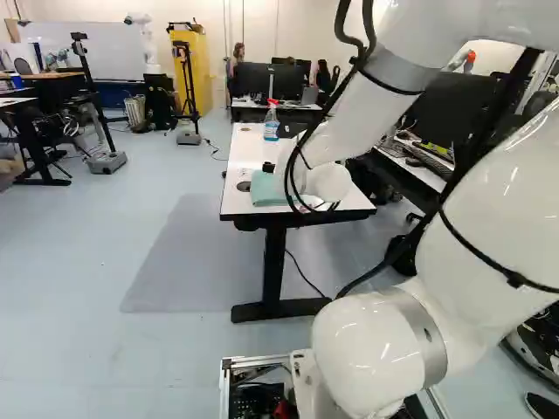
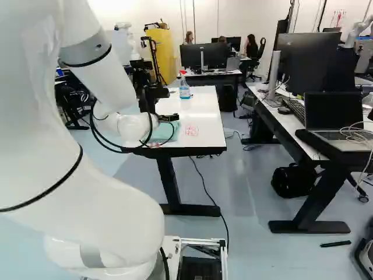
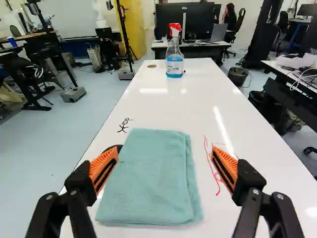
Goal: Clean the table with the green towel
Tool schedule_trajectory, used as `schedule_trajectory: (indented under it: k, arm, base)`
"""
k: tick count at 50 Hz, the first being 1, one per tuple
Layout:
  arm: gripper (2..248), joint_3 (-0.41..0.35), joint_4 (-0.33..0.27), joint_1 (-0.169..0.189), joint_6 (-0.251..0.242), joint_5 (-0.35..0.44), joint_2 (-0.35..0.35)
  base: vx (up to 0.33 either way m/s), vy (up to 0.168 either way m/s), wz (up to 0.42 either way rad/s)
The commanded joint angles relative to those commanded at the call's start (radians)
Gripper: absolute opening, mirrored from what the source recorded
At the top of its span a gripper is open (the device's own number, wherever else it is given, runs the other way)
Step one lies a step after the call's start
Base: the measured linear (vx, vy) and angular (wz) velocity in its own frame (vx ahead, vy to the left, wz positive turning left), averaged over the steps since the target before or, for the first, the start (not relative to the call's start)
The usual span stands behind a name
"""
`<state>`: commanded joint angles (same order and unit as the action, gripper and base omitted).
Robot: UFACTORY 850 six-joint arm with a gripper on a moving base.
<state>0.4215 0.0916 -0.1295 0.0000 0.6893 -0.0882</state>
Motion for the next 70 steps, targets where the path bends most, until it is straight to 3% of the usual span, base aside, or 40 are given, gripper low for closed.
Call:
schedule_trajectory:
  k: [18, 51, 70]
  arm:
    - [247, 0.096, 0.066, -0.030, 0.000, -0.131, 0.053]
    - [247, 0.283, 0.186, -0.070, 0.000, -0.423, 0.230]
    - [247, 0.389, 0.185, -0.081, 0.000, -0.422, 0.323]
  base:
    - [0.000, 0.000, 0.000]
    - [0.000, 0.000, 0.000]
    - [0.000, 0.000, 0.000]
